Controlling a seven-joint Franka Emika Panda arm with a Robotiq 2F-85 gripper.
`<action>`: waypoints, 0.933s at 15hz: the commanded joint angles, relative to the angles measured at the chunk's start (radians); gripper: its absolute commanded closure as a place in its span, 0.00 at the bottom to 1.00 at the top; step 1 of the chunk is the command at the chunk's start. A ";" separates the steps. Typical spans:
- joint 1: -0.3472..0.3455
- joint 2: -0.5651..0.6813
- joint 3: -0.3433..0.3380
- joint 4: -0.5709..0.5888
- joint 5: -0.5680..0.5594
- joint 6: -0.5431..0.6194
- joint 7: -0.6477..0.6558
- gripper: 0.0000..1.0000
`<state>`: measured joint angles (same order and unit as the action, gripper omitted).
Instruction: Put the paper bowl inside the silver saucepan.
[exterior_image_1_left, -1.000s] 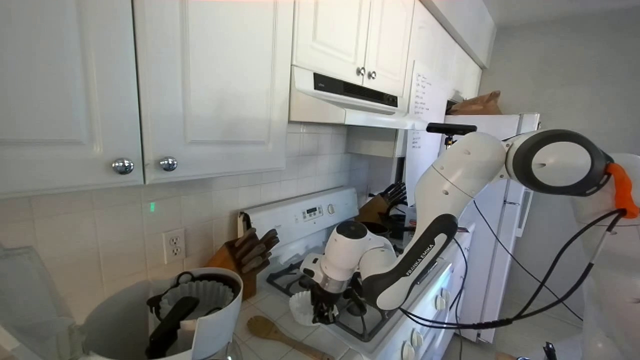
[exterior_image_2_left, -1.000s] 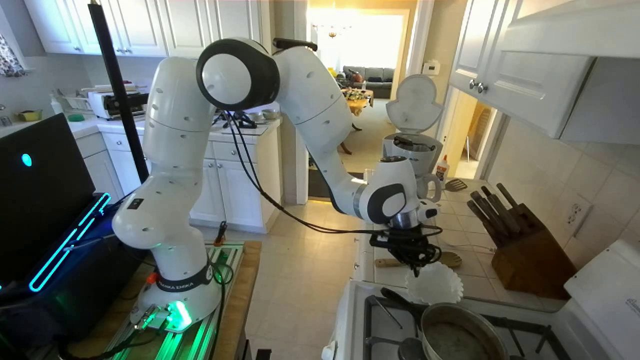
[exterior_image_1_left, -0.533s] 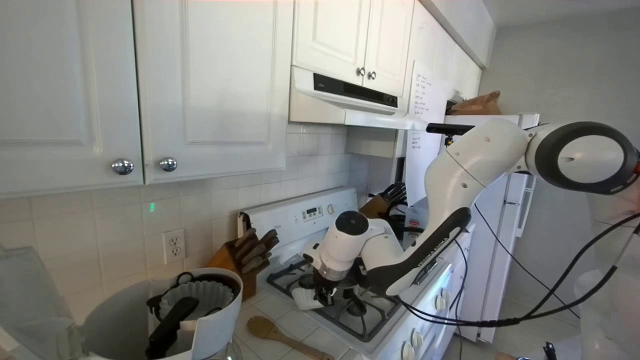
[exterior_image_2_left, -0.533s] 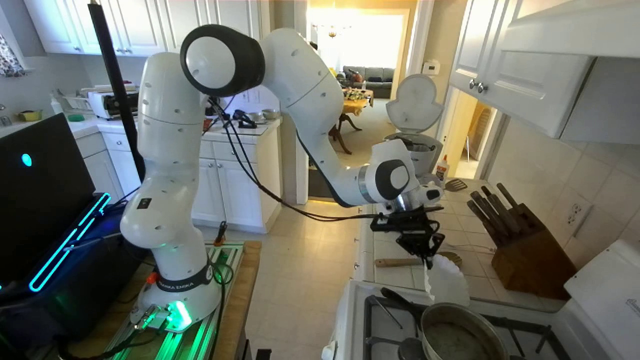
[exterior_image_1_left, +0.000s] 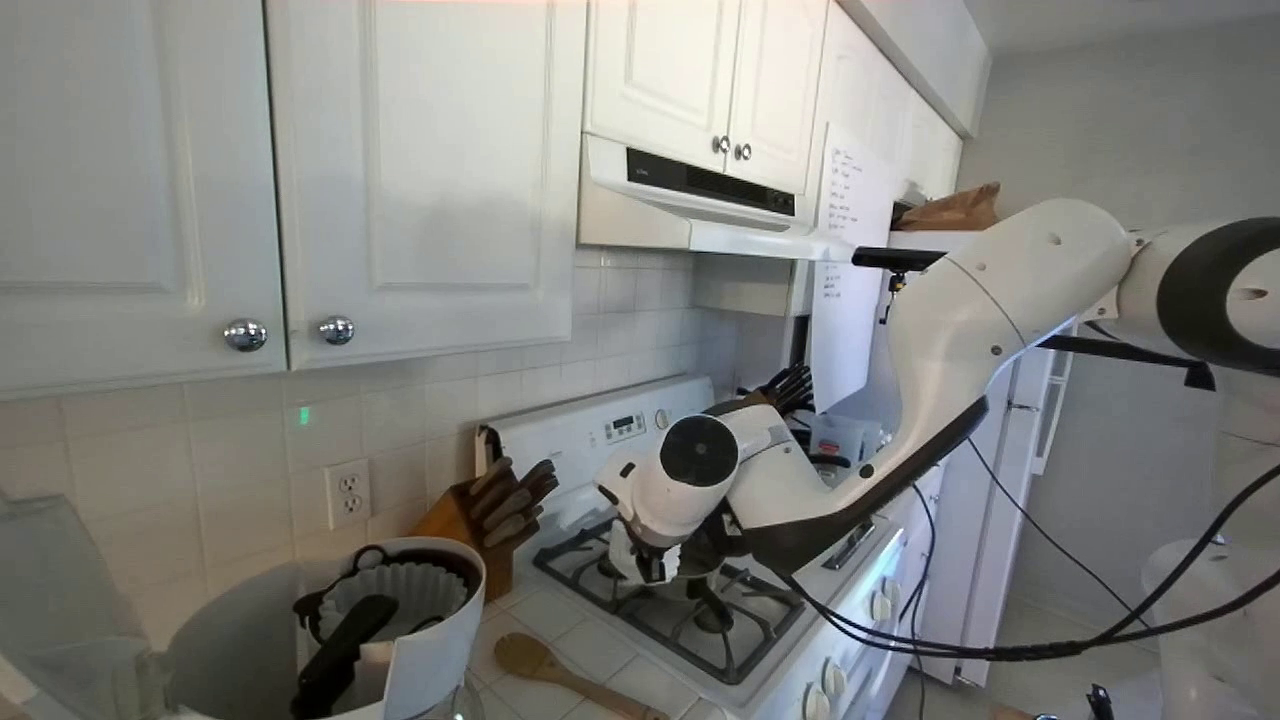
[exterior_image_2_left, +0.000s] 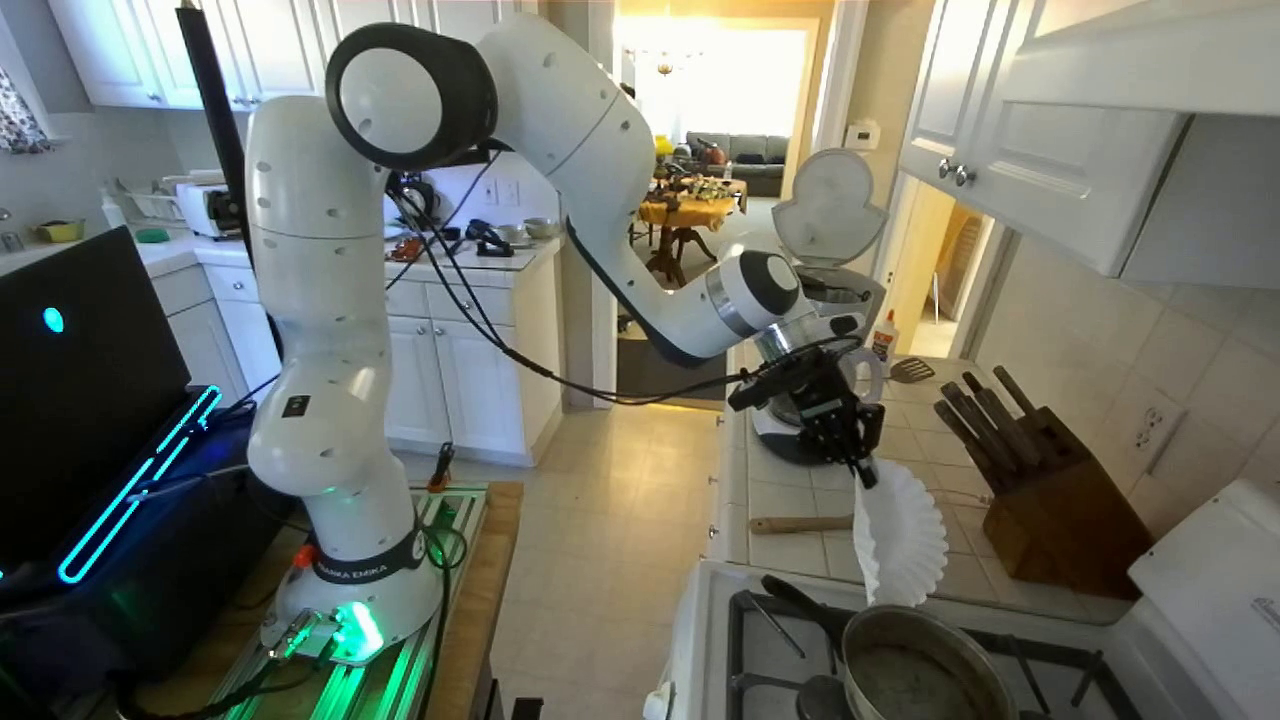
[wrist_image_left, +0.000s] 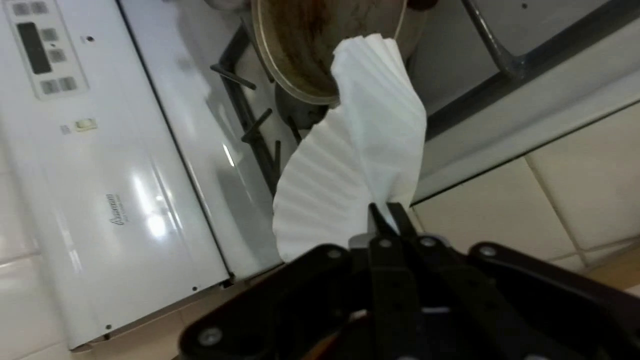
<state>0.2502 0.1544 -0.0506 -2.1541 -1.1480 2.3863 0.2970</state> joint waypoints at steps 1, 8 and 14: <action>-0.017 -0.046 0.070 -0.019 -0.094 -0.179 0.118 1.00; -0.035 -0.068 0.147 -0.004 -0.076 -0.314 0.157 1.00; -0.072 -0.093 0.145 -0.027 -0.034 -0.364 0.165 1.00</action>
<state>0.2161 0.0847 0.0882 -2.1559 -1.2001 2.0383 0.4463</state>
